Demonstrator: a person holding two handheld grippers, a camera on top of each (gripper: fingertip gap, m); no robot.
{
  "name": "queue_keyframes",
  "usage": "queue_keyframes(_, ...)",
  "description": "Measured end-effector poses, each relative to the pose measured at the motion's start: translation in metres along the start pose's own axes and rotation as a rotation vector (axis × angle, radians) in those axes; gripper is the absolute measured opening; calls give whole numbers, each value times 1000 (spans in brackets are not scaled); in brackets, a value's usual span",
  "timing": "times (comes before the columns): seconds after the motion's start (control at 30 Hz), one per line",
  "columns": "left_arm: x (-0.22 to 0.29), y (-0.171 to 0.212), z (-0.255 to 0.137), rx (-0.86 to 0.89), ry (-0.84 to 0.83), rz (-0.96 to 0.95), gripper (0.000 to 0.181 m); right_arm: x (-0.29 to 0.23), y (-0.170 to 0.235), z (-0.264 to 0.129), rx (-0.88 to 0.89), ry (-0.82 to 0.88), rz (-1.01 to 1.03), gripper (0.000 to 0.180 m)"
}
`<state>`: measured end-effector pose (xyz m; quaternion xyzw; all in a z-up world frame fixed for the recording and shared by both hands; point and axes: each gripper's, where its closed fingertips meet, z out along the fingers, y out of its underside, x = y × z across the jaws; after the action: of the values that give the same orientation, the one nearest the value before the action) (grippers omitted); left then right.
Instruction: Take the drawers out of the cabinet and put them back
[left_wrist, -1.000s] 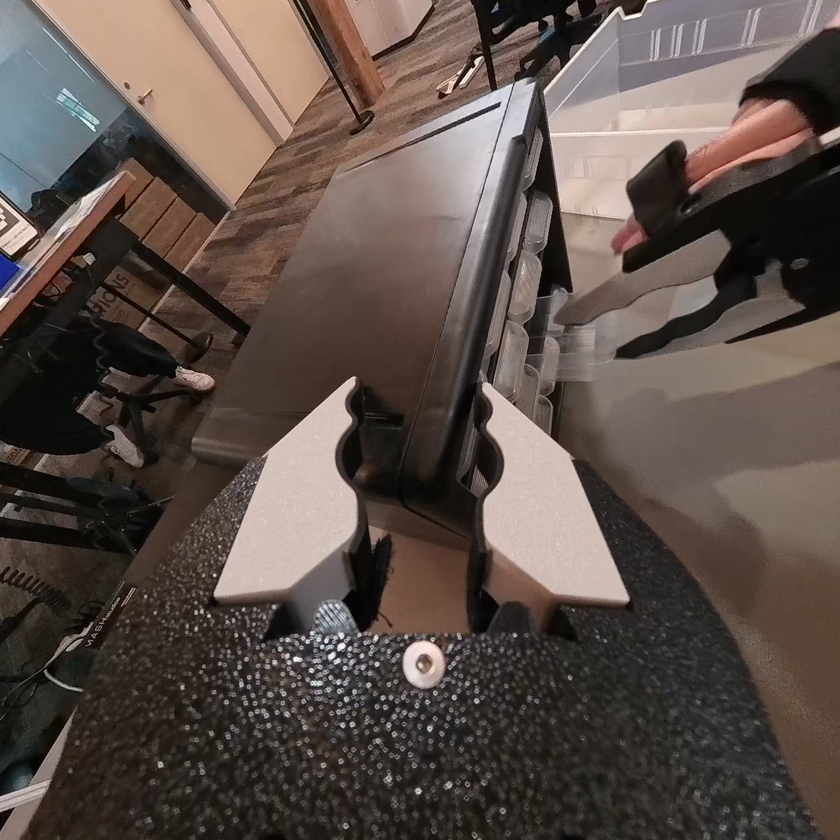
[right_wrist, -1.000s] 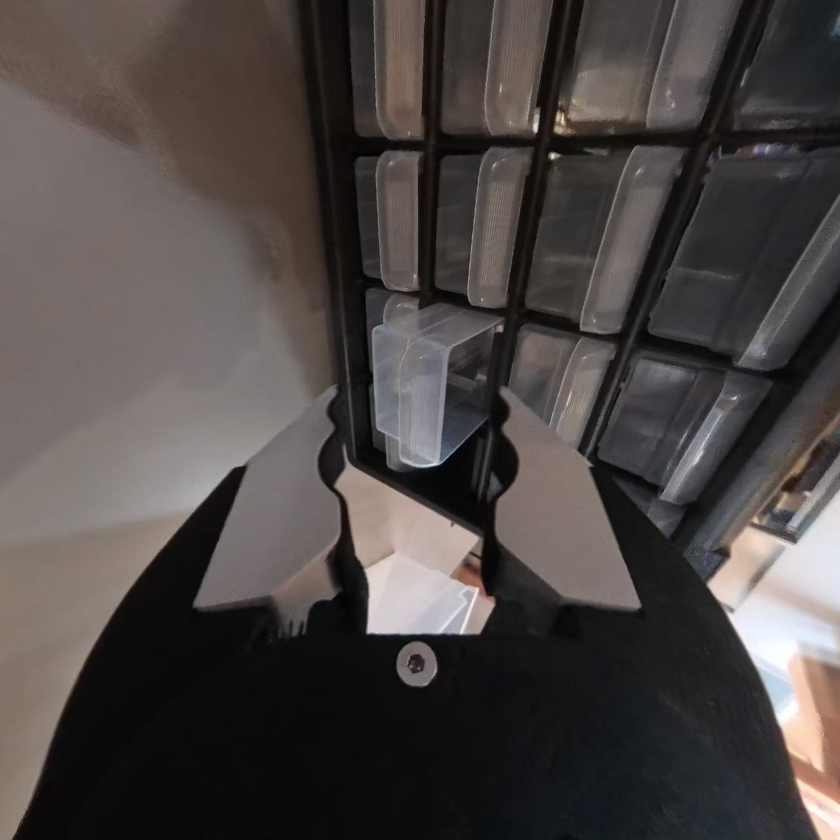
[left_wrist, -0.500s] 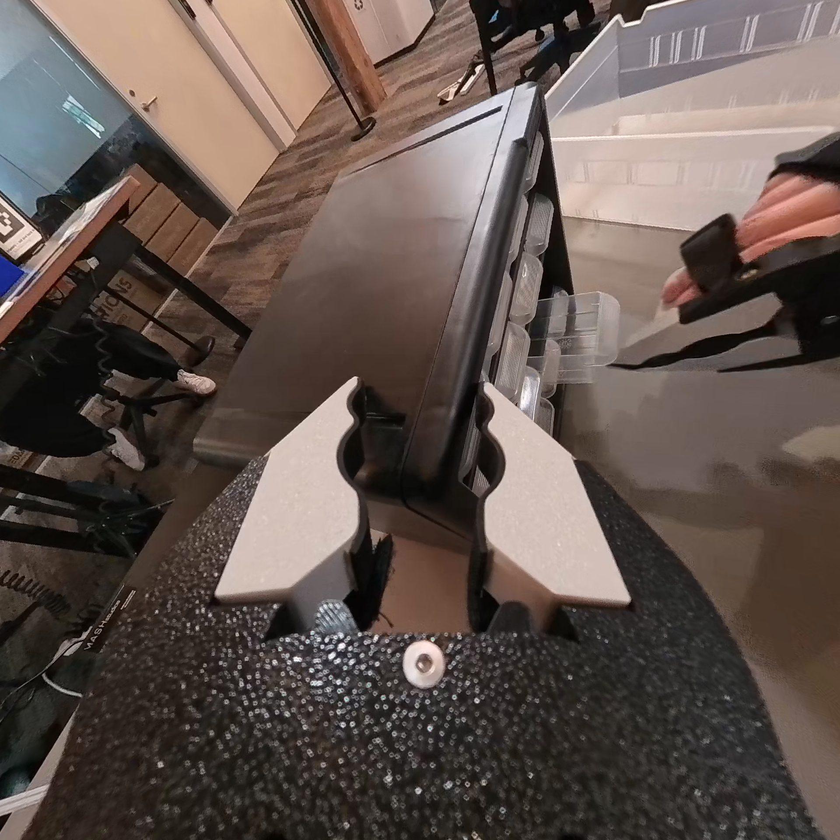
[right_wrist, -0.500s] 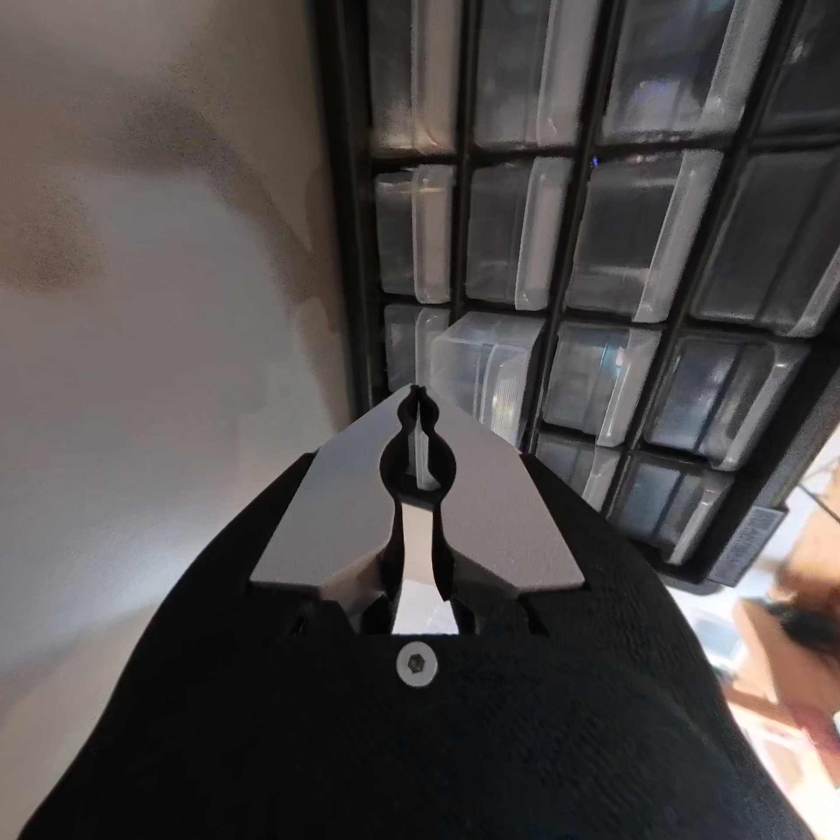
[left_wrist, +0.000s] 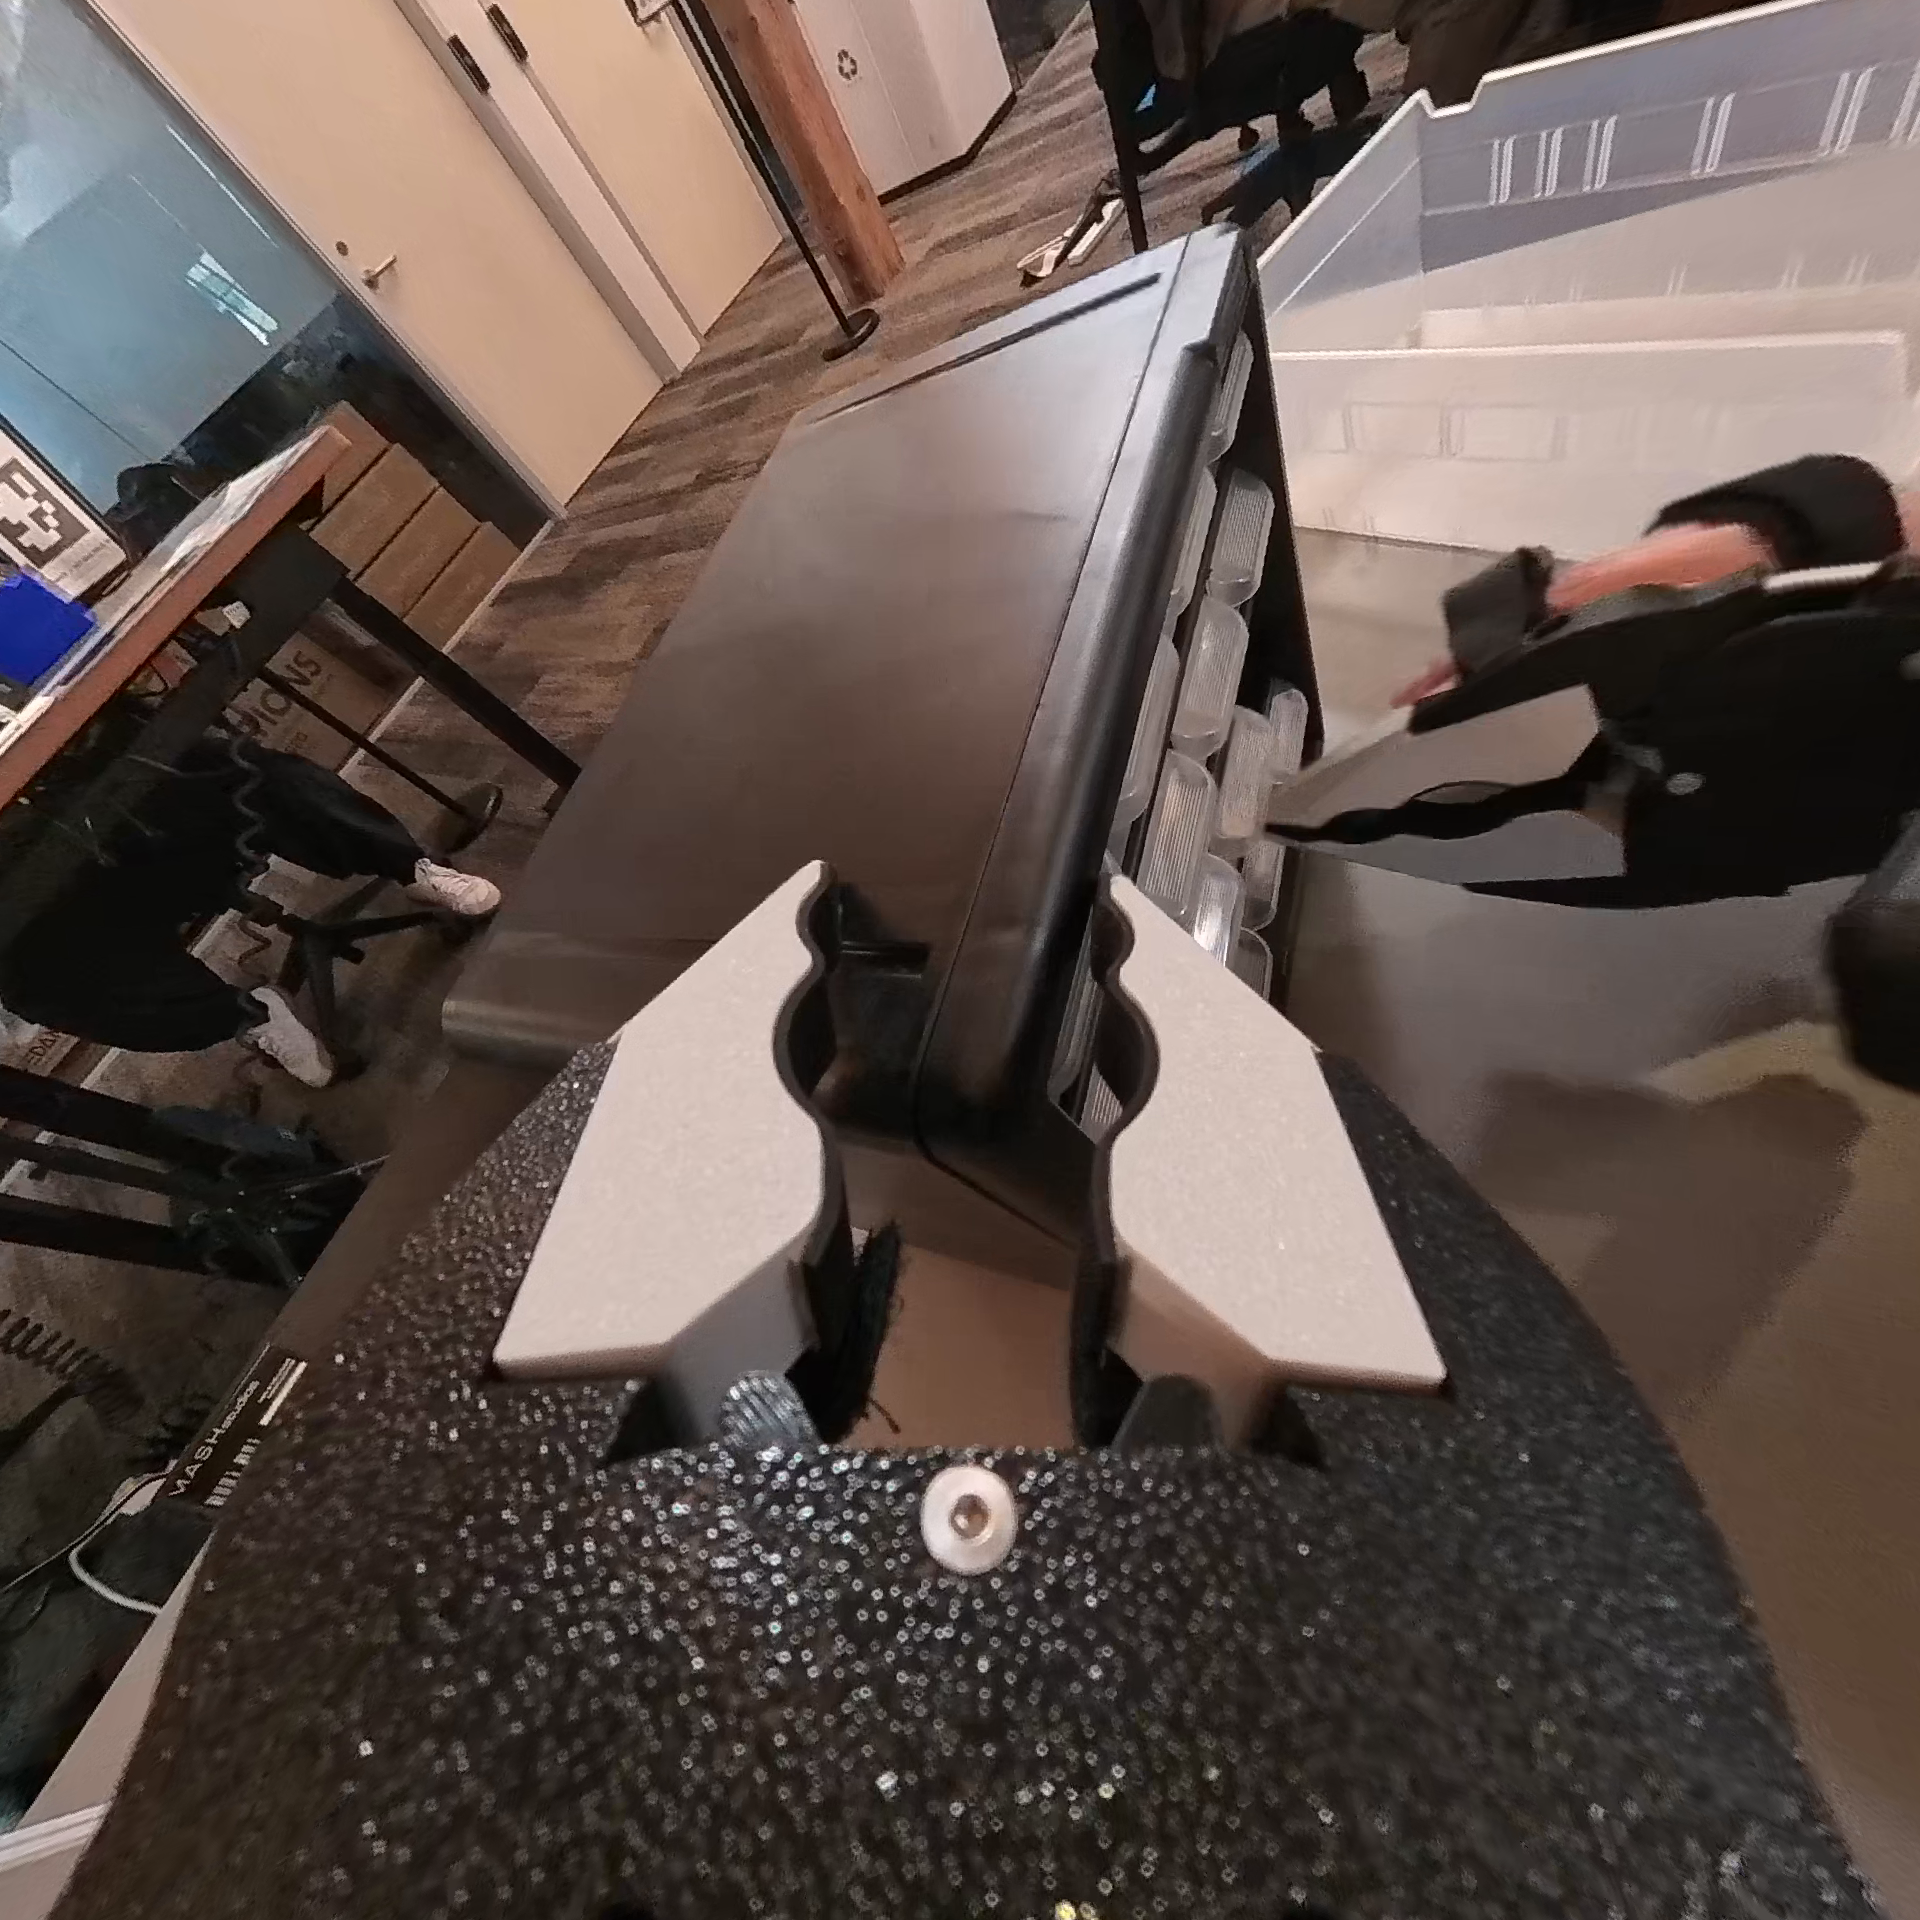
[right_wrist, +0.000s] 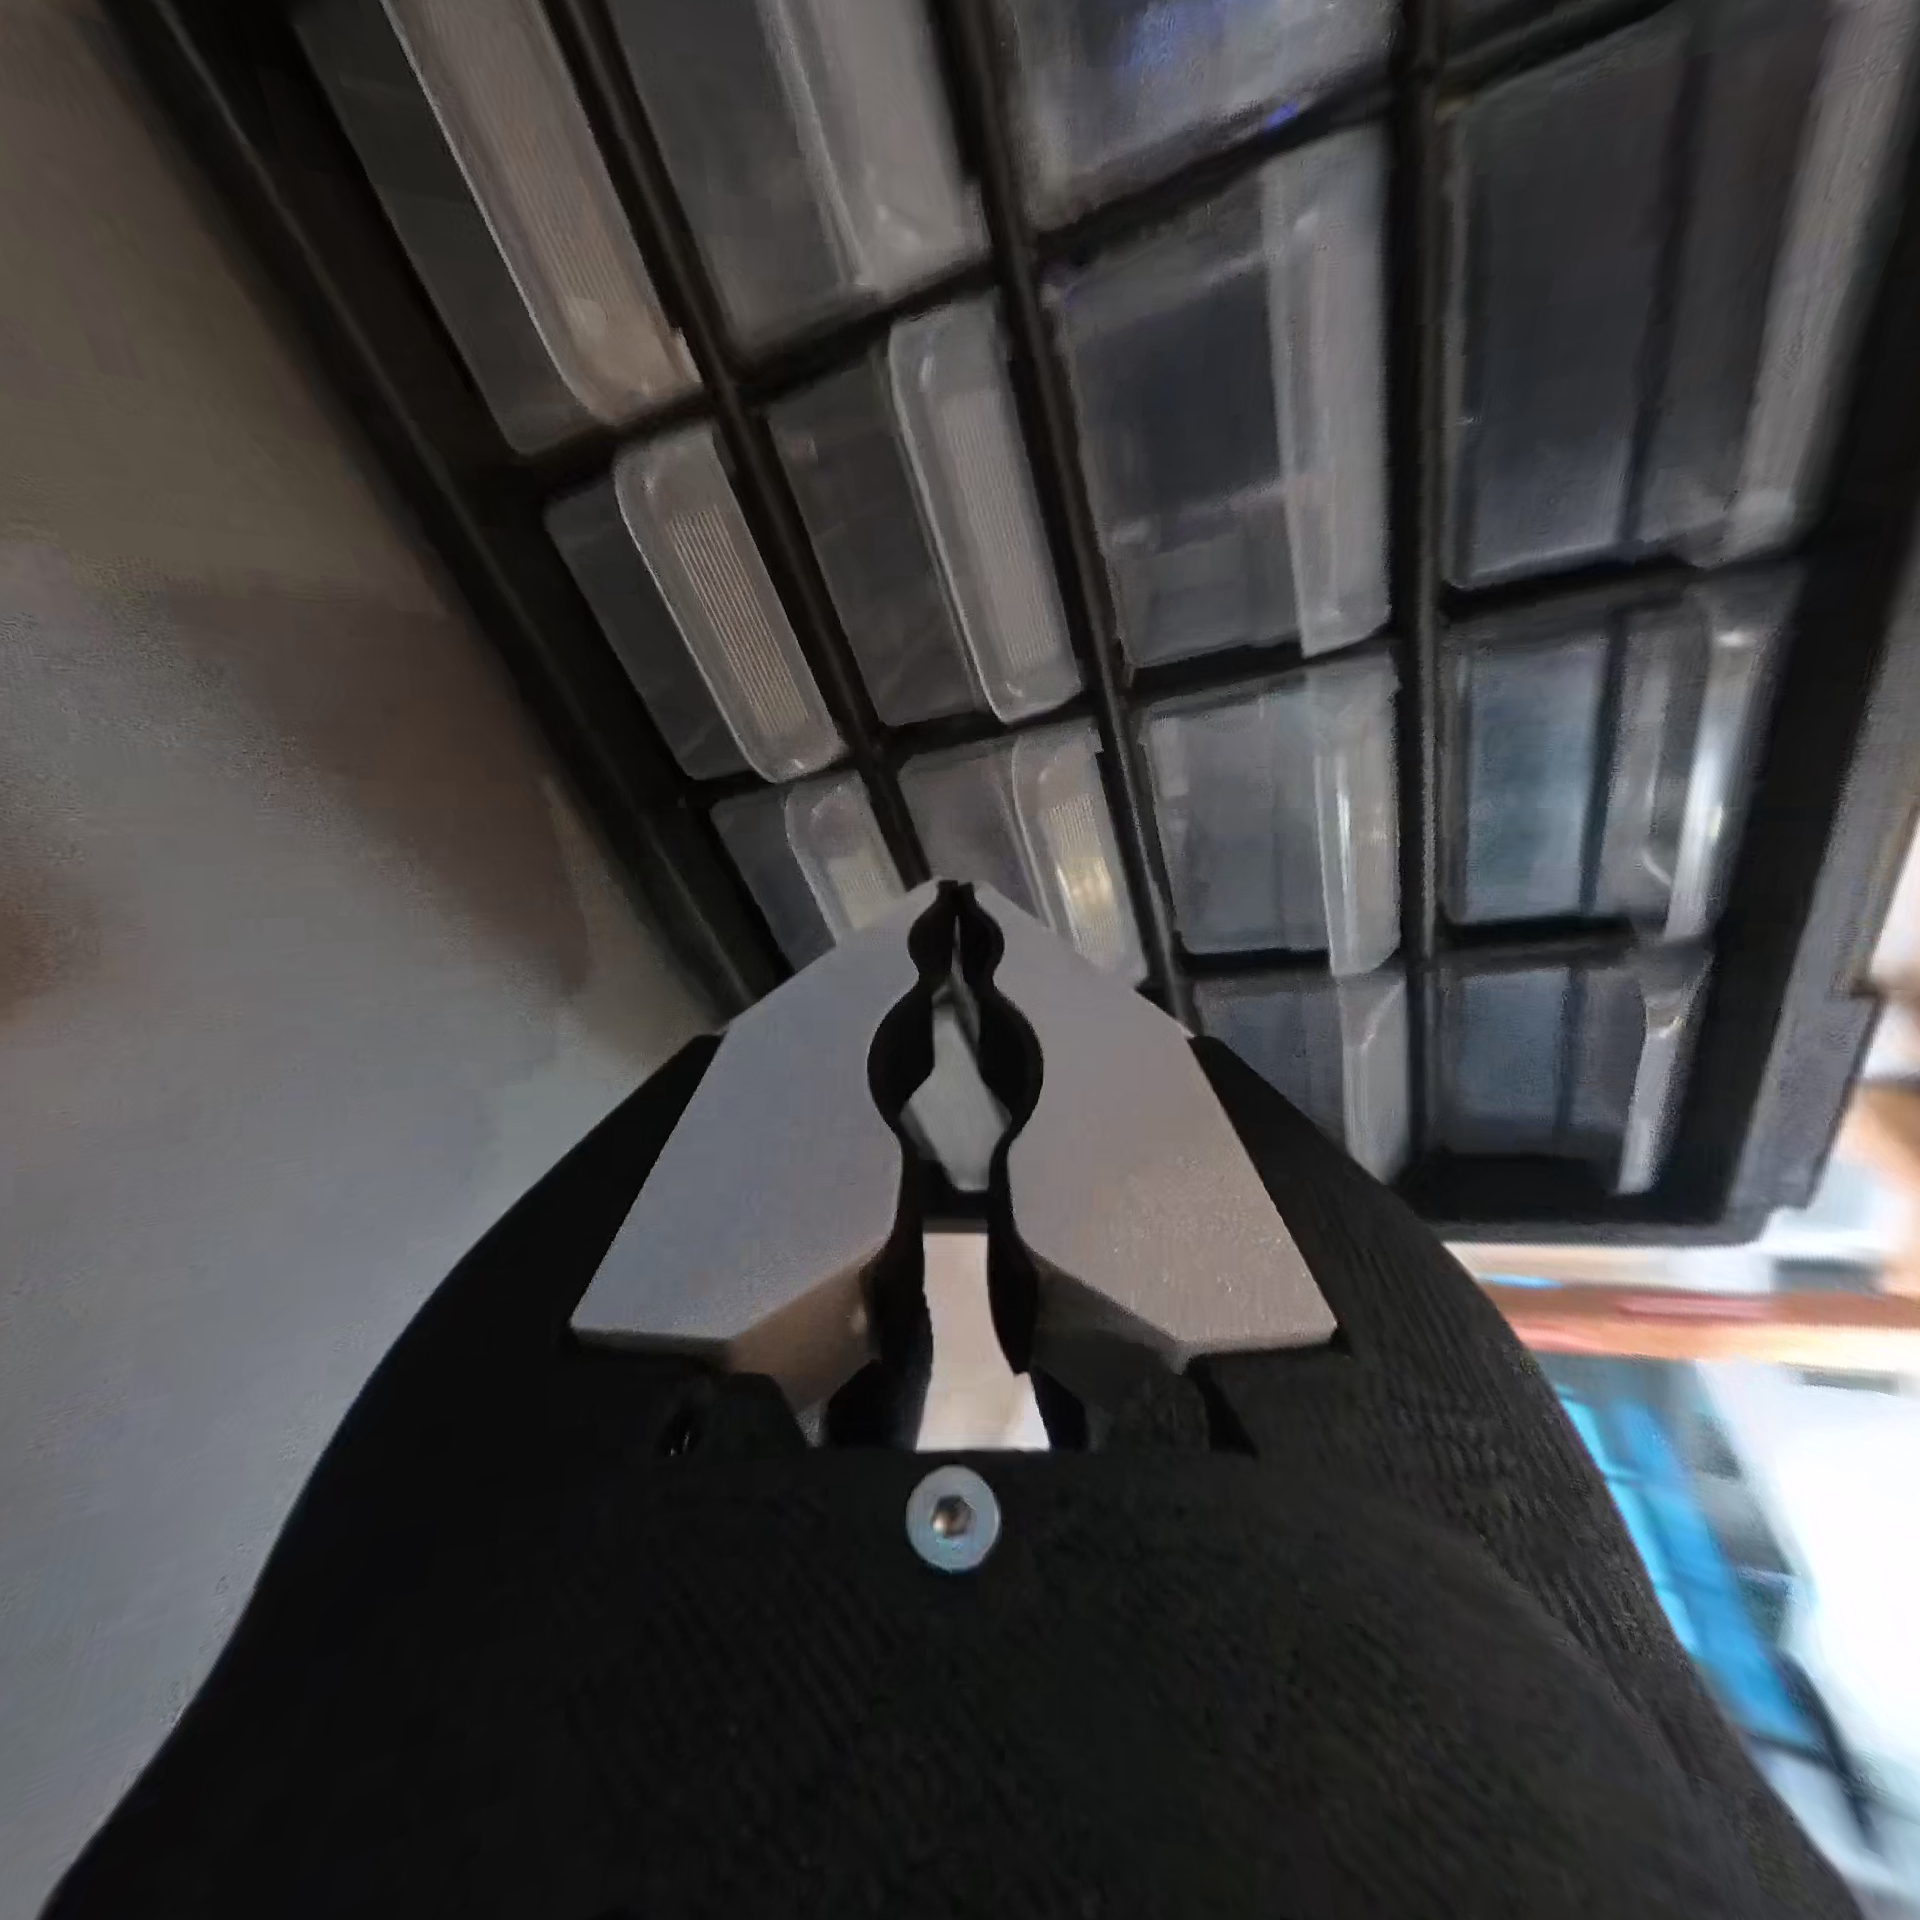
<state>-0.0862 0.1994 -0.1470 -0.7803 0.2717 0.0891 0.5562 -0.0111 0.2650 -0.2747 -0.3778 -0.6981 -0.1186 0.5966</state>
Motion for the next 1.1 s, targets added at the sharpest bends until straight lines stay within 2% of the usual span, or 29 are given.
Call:
queue_keyframes(0.03,0,0,0,5,-5,2,46,-5,-8,-8,54,-28,88,2)
queue_keyframes(0.1,0,-1,0,30,-20,-2,46,-16,-31,-31,221,-100,276,11)
queue_keyframes(0.17,2,-1,1,64,-32,-13,47,-16,-45,-53,365,-73,408,14)
queue_keyframes(0.23,0,-2,0,95,-76,-23,50,-13,-48,-66,452,-19,492,20)
queue_keyframes(0.3,-4,-9,-10,131,-165,-24,62,-17,-54,-71,517,-31,527,28)
queue_keyframes(0.33,-6,-16,-22,157,-230,-8,65,-16,-56,-72,531,-33,529,29)
queue_keyframes(0.4,-3,-37,-56,251,-344,9,56,-16,-57,-73,560,-38,535,29)
queue_keyframes(0.47,10,-48,-89,318,-383,-22,57,-13,-56,-74,570,-35,555,30)
queue_keyframes(0.57,29,-39,-132,323,-389,-26,64,-10,-56,-77,594,-36,575,31)
queue_keyframes(0.63,40,-31,-167,327,-384,13,62,-10,-56,-77,598,-37,583,30)
queue_keyframes(0.7,37,-7,-202,240,-437,46,58,-10,-57,-78,605,-44,587,30)
queue_keyframes(0.77,34,33,-228,73,-435,57,48,-11,-58,-78,611,-56,591,29)
queue_keyframes(0.9,57,134,-251,-338,-240,97,29,-7,-48,-70,534,-3,586,21)
queue_keyframes(1.1,74,226,-277,-739,-91,88,25,2,-34,-67,510,21,679,19)
